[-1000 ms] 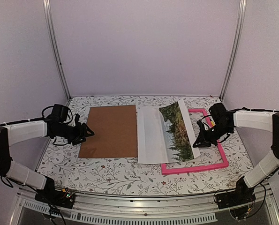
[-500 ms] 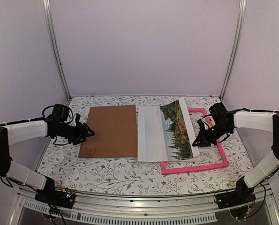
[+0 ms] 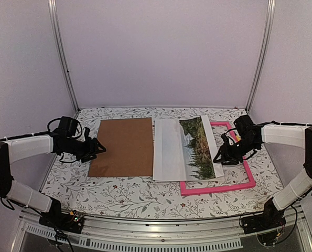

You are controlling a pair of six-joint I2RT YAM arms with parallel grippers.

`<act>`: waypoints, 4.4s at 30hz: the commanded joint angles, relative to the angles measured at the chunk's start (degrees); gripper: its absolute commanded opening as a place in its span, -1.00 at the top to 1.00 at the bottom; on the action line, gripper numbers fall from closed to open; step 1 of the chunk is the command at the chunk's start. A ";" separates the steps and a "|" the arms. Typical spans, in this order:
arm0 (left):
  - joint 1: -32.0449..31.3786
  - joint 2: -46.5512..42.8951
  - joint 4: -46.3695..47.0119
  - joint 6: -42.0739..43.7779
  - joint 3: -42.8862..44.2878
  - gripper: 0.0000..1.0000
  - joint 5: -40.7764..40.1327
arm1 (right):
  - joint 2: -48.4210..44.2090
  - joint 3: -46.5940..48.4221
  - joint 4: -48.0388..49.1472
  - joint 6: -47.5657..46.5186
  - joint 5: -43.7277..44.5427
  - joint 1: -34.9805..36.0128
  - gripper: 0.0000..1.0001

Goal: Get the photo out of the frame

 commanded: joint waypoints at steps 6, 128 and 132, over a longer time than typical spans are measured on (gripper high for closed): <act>-1.09 -0.36 0.10 -0.18 0.97 -0.41 -0.32 | -2.58 2.35 -2.28 -0.05 7.57 -0.26 -0.66; 11.49 13.27 90.43 37.51 -25.15 -0.99 -26.45 | 2.29 -36.88 110.22 -21.92 38.58 -13.76 -0.98; 11.44 13.27 90.43 37.52 -25.14 -0.99 -26.46 | 2.29 -36.79 110.12 -21.86 38.48 -13.80 -0.98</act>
